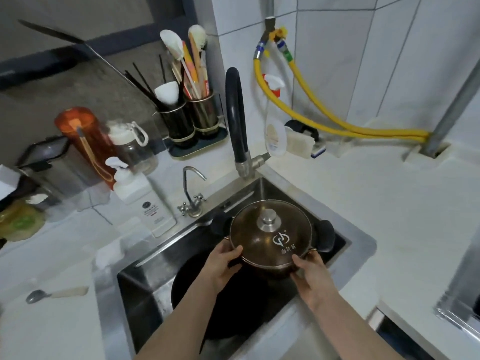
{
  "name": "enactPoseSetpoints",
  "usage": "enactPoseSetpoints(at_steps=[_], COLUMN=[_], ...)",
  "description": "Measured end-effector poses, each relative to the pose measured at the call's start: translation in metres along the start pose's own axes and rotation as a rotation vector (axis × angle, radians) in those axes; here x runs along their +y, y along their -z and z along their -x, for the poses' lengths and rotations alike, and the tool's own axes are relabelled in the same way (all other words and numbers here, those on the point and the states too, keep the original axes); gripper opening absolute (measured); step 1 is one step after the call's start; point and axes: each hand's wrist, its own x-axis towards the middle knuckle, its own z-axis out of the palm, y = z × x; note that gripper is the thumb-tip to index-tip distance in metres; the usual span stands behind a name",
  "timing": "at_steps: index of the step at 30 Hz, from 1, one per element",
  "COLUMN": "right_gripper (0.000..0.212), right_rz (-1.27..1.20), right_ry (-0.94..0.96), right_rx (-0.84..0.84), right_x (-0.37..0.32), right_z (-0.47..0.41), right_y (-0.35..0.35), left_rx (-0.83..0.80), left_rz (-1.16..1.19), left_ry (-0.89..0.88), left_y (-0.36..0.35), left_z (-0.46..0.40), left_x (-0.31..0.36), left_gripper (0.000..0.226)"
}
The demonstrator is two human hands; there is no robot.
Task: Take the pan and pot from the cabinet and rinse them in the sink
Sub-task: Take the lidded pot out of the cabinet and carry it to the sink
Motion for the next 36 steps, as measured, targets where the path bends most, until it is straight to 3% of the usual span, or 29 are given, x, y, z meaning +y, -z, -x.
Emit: enactPoseSetpoints(at_steps=[6, 16, 21, 29, 36], right_gripper=[0.041, 0.048, 0.039, 0.049, 0.050], right_rz=[-0.085, -0.296, -0.314, -0.370, -0.383], right_ry=[-0.005, 0.085, 0.103, 0.080, 0.098], right_rx=[0.158, 0.228, 0.253, 0.362, 0.353], right_x=[0.024, 0.049, 0.055, 0.076, 0.084], right_z=[-0.043, -0.083, -0.098, -0.117, -0.134], right_y=[-0.003, -0.003, -0.007, -0.013, -0.019], left_rx=[-0.062, -0.157, -0.179, -0.215, -0.240], left_rz=[-0.002, 0.034, 0.020, -0.074, -0.089], left_ry=[0.066, 0.138, 0.132, 0.144, 0.126], left_y=[0.009, 0.022, 0.022, 0.028, 0.035], left_z=[-0.058, -0.116, -0.134, -0.154, -0.169], left_x=[0.000, -0.016, -0.017, -0.018, -0.012], left_gripper=[0.031, 0.032, 0.041, 0.045, 0.045])
